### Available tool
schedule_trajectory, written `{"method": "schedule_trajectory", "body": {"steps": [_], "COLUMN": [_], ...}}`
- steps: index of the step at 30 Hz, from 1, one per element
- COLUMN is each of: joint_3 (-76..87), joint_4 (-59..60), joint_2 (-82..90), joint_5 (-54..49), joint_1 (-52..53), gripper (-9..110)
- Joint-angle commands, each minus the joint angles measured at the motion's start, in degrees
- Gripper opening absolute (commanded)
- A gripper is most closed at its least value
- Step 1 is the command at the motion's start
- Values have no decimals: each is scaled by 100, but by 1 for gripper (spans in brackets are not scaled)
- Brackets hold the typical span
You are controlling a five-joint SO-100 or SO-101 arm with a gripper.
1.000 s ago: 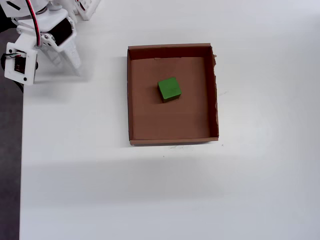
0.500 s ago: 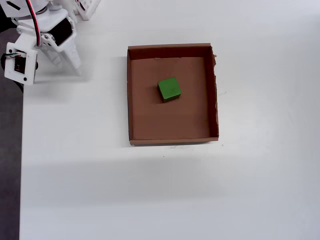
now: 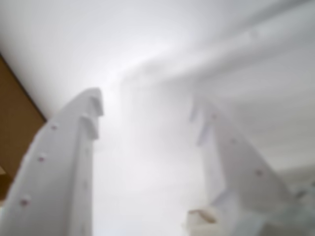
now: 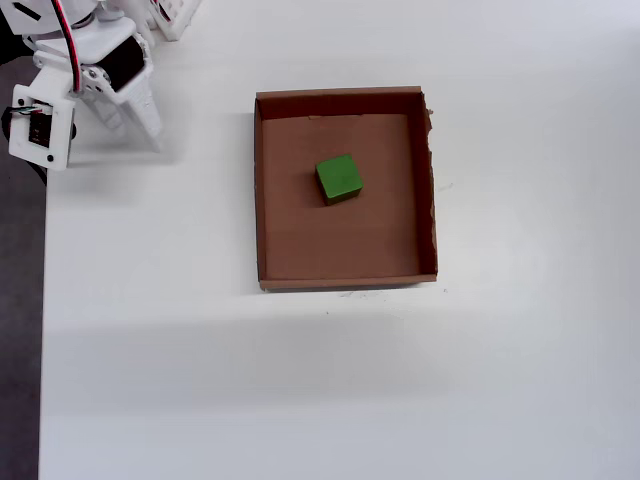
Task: Grasp a green cube and put it in a box.
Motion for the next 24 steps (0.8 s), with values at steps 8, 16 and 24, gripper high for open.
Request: {"method": "schedule_trajectory", "body": {"steps": [8,16,24], "joint_3": [-35,-35,-35], "joint_4": [88,88,88], "joint_2": [44,44,44], "joint_5": [53,53,53], "joint_1": [26,26,26], "gripper": [22,22,22]}}
